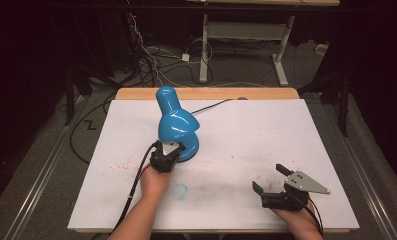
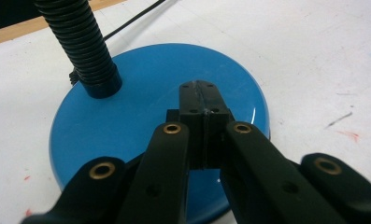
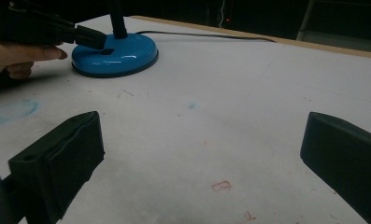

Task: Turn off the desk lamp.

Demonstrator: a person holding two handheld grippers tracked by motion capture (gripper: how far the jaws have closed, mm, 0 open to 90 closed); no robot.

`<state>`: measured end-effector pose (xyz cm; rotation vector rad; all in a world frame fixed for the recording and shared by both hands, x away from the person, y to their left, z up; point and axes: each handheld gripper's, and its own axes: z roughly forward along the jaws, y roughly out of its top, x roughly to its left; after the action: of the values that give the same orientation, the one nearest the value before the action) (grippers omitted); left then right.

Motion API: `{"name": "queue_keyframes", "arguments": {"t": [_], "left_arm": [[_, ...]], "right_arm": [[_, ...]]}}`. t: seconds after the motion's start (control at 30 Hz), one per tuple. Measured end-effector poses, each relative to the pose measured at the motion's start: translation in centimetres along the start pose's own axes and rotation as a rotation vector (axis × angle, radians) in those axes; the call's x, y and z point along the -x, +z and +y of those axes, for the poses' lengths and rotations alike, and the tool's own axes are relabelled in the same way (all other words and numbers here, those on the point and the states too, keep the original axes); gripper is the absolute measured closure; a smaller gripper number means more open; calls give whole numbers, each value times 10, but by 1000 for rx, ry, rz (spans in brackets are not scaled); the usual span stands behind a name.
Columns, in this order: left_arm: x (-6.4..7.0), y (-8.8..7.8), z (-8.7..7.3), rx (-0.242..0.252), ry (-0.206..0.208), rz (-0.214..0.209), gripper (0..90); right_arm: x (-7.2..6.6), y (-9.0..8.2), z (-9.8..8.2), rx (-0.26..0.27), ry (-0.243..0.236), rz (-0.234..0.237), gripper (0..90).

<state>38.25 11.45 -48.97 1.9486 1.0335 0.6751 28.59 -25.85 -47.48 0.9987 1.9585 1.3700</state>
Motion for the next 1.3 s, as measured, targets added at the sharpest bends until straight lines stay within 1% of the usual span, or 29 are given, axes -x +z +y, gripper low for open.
{"name": "queue_keyframes", "arguments": {"t": [0.03, 0.13, 0.2, 0.27, 0.3, 0.33, 0.4, 0.47, 0.53, 0.6, 0.63, 0.67, 0.7, 0.73, 0.77, 0.8, 0.83, 0.87, 0.9, 0.93, 0.97, 1.07, 1.1, 1.17, 1.23, 1.27, 1.3], "left_arm": [[1, -2, -1, 4, 9, 2, 880], [3, -6, -3, 10, 24, -15, 880], [3, -10, -4, 18, 20, -26, 880], [4, -16, -5, 30, 4, -45, 880], [3, -18, -5, 30, 4, -55, 880], [3, -18, -5, 30, 4, -55, 880], [2, -23, -7, 42, -14, -83, 880], [-1, -28, -10, 60, -42, -124, 880], [-3, -35, -12, 65, -67, -151, 880], [-5, -41, -15, 67, -71, -166, 880], [-6, -49, -19, 62, -73, -172, 880], [-7, -52, -20, 65, -74, -179, 880], [-7, -52, -20, 65, -74, -179, 880], [-9, -56, -22, 67, -76, -186, 880], [-11, -63, -26, 73, -81, -194, 879], [-11, -63, -26, 73, -81, -194, 880], [-14, -70, -30, 75, -83, -203, 879], [-15, -74, -33, 75, -87, -207, 879], [-15, -74, -33, 75, -87, -207, 879], [-18, -81, -38, 72, -89, -212, 879], [-18, -81, -38, 72, -89, -212, 879], [-21, -93, -46, 71, -83, -213, 879], [-22, -97, -49, 68, -73, -211, 879], [-22, -105, -56, 64, -54, -203, 879], [-24, -114, -63, 71, -39, -191, 879], [-24, -117, -66, 77, -36, -185, 879], [-27, -121, -71, 78, -44, -194, 879]], "right_arm": [[0, 0, 0, 1, 0, 0, 3], [0, 0, 0, 2, 0, 0, 3], [0, 0, 0, 1, 2, 0, 3], [-1, 0, 0, 1, 4, -1, 3], [0, 0, 0, 2, 5, -2, 3], [0, 0, 0, 2, 5, -2, 3], [0, -1, 0, 1, 6, -4, 3], [1, -1, 0, 1, 7, -4, 3], [1, -1, -1, 0, 12, -8, 3], [1, -2, -1, 1, 9, -8, 3], [1, -2, 0, 1, 8, -8, 3], [1, -2, 0, 2, 7, -7, 3], [1, -2, 0, 2, 7, -7, 3], [1, -2, -1, 1, 6, -8, 3], [1, -2, -1, 1, 5, -8, 3], [1, -2, -1, 1, 5, -8, 3], [2, -2, -1, -1, 7, -13, 3], [2, -3, -1, -1, 8, -14, 3], [2, -3, -1, -1, 8, -14, 3], [3, -3, -2, -4, 7, -15, 3], [3, -3, -2, -5, 8, -16, 3], [3, -3, -2, -4, 3, -21, 3], [3, -4, -2, -2, 9, -21, 3], [4, -4, -2, 1, 4, -20, 3], [4, -5, -1, 2, 5, -23, 3], [4, -5, -2, 1, 8, -24, 3], [4, -5, -2, -2, 1, -24, 3]]}}
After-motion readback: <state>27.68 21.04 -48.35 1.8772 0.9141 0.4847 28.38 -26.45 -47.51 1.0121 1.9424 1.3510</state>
